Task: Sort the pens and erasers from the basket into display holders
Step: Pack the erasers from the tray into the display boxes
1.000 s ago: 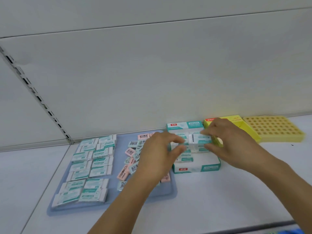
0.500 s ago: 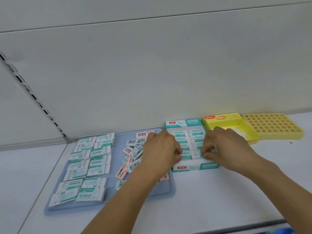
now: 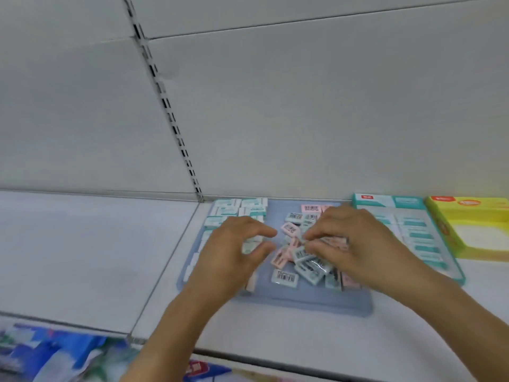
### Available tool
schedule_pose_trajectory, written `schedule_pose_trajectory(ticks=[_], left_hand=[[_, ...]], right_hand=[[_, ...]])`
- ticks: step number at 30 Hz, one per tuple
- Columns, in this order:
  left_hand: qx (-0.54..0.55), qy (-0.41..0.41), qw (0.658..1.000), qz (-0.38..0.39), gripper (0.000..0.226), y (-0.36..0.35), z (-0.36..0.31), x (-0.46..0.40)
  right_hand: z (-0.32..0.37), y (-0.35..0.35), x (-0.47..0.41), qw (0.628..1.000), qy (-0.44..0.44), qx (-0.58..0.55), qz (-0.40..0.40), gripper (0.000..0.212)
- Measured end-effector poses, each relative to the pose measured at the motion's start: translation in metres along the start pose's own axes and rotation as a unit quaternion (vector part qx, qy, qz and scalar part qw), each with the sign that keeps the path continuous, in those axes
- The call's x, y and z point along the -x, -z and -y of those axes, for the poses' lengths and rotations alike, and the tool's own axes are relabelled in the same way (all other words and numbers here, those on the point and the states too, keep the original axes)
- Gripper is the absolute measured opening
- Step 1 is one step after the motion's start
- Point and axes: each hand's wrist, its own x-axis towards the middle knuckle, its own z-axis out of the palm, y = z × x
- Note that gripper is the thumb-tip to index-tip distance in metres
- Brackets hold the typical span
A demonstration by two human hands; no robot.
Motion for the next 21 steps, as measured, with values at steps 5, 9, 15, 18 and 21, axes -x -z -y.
schedule_pose_trajectory(ticks=[5, 9, 15, 18, 21], left_hand=[[-0.041, 0.109, 0.990, 0.083, 0.035, 0.056, 0.054, 0.037], [-0.088, 0.109, 0.982, 0.129, 0.045, 0.060, 0.066, 0.043], [-0.111, 0.115, 0.984, 0.081, 0.030, 0.058, 0.061, 0.041], [0.137, 0.210, 0.968, -0.014, 0.018, 0.057, 0.041, 0.034], [0.398, 0.273, 0.875, -0.021, 0.016, 0.043, 0.017, 0.020]], right_hand=[[0.052, -0.047, -0.030, 0.993, 0.043, -0.015, 0.109, 0.032], [0.074, -0.067, -0.043, 0.981, 0.042, 0.063, 0.178, 0.039], [0.080, -0.066, -0.046, 0.986, 0.009, 0.055, 0.157, 0.021], [0.070, -0.050, -0.043, 0.967, -0.138, -0.203, 0.065, 0.022], [0.057, -0.030, -0.034, 0.875, -0.230, -0.427, -0.005, 0.016]])
